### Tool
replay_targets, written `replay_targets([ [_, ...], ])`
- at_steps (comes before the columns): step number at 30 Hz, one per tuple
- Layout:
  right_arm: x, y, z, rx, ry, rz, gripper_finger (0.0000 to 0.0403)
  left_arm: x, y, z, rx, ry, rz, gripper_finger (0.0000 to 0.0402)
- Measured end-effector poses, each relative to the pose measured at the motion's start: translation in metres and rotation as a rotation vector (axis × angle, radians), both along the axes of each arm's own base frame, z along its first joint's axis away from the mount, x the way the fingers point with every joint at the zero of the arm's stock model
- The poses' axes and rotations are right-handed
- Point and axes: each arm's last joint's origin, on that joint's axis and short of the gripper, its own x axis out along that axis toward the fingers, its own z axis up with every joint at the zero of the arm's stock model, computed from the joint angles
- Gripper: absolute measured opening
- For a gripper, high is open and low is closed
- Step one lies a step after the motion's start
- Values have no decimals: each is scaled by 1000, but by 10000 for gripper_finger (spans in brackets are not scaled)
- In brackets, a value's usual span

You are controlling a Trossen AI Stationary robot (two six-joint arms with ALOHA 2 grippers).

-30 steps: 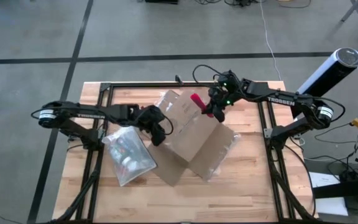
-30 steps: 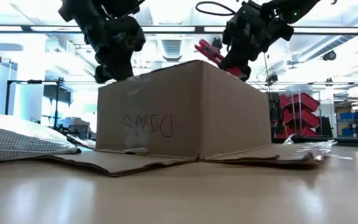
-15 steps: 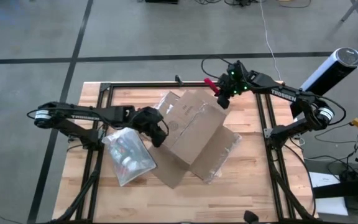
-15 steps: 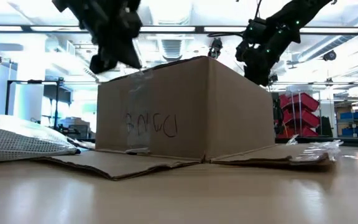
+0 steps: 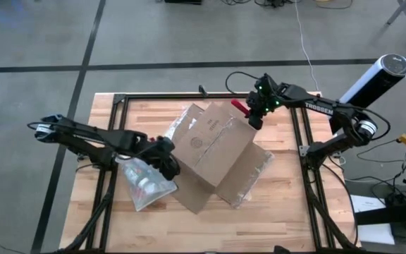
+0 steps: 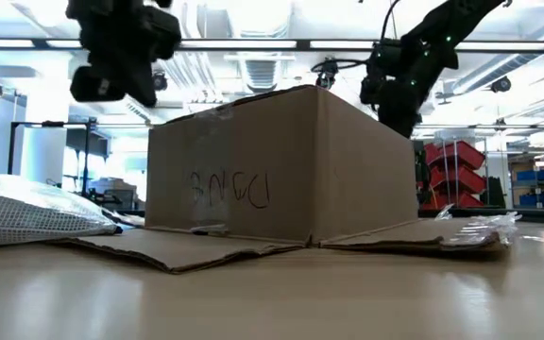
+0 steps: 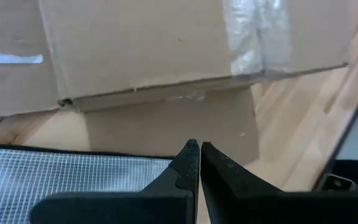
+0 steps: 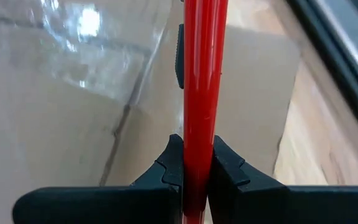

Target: Unpack boxes

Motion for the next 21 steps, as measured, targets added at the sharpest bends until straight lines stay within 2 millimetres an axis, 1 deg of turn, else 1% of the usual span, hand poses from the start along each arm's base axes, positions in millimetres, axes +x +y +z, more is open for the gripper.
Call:
replay_targets([
  [4,3,6,-3,47,2,53,18,11,9,-13,35,39,54,0],
  [7,5,14,-3,97,5,84,18,18,19,-23,62,80,115,0],
  [10,8,25,-5,139,37,110,18,21,32,-27,75,100,170,0],
  [14,15,42,-5,175,60,145,18,20,50,-29,118,121,212,0],
  [21,31,81,-7,313,59,256,18,14,75,-30,206,173,211,1],
])
